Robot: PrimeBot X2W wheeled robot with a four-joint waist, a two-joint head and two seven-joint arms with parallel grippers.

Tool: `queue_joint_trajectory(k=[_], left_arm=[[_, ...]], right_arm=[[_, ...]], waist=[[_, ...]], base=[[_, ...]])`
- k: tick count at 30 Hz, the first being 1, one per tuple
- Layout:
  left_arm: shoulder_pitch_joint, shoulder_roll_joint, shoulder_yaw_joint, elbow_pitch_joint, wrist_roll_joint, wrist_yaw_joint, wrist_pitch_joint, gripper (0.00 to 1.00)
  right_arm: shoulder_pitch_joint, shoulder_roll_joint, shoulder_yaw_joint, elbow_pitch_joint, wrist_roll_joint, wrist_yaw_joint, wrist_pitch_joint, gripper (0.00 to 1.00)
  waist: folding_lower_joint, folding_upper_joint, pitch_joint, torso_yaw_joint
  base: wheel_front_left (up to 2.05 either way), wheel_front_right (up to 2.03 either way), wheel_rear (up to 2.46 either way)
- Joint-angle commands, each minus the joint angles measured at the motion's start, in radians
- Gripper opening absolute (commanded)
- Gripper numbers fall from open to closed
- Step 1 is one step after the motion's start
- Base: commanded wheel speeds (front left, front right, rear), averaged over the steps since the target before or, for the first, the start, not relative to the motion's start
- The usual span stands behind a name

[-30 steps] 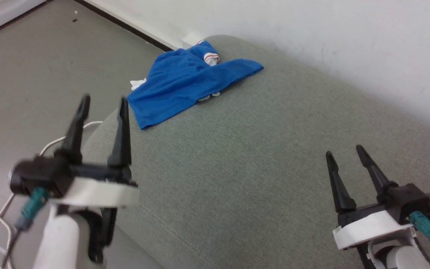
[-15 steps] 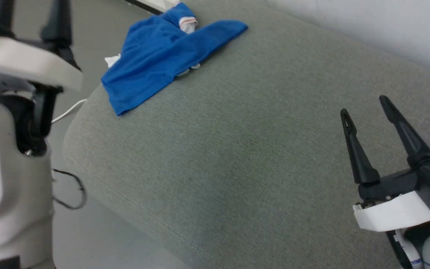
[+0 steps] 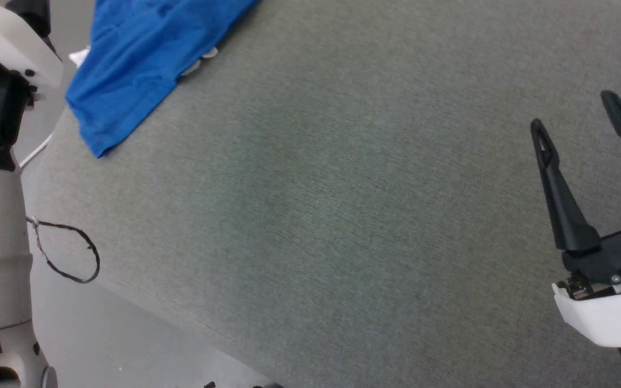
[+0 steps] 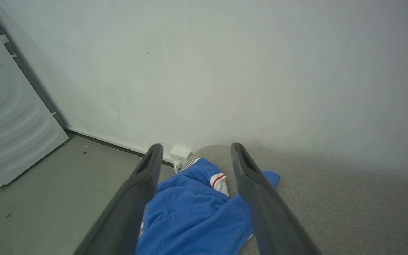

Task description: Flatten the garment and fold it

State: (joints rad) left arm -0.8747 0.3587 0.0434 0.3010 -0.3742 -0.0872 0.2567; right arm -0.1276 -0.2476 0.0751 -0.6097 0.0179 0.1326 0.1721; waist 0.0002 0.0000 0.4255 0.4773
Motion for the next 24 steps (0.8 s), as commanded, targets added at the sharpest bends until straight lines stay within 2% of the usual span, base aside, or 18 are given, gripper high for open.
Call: queue_joint_trajectory(k=[1,13,19,24], left_arm=[[-0.020,0.004,0.003,0.029,-0.017,-0.011,0.001,1.00],[-0.035,-0.005,0.008,0.189,-0.058,-0.004,0.006,1.00],[-0.036,0.016,-0.002,0.250,-0.052,0.004,0.048,1.00],[-0.040,0.034,0.010,0.302,-0.057,0.010,0.027,1.00]], right_arm=[[-0.024,-0.008,-0.001,-0.023,0.006,-0.002,0.010,1.00],[-0.026,-0.052,-0.061,-0.111,0.016,-0.002,0.061,1.00],[-0.029,-0.058,-0.105,-0.135,0.029,-0.002,0.078,1.00],[0.000,-0.069,-0.155,-0.133,0.050,-0.002,0.086,1.00]], waist=[[-0.0002,0.0000,0.078,-0.068],[-0.0002,0.0000,0.189,-0.129],[-0.0002,0.0000,0.212,-0.153],[-0.0002,0.0000,0.222,-0.179]], base=[[0.00,0.00,0.00],[0.00,0.00,0.00],[0.00,0.00,0.00],[0.00,0.00,0.00]])
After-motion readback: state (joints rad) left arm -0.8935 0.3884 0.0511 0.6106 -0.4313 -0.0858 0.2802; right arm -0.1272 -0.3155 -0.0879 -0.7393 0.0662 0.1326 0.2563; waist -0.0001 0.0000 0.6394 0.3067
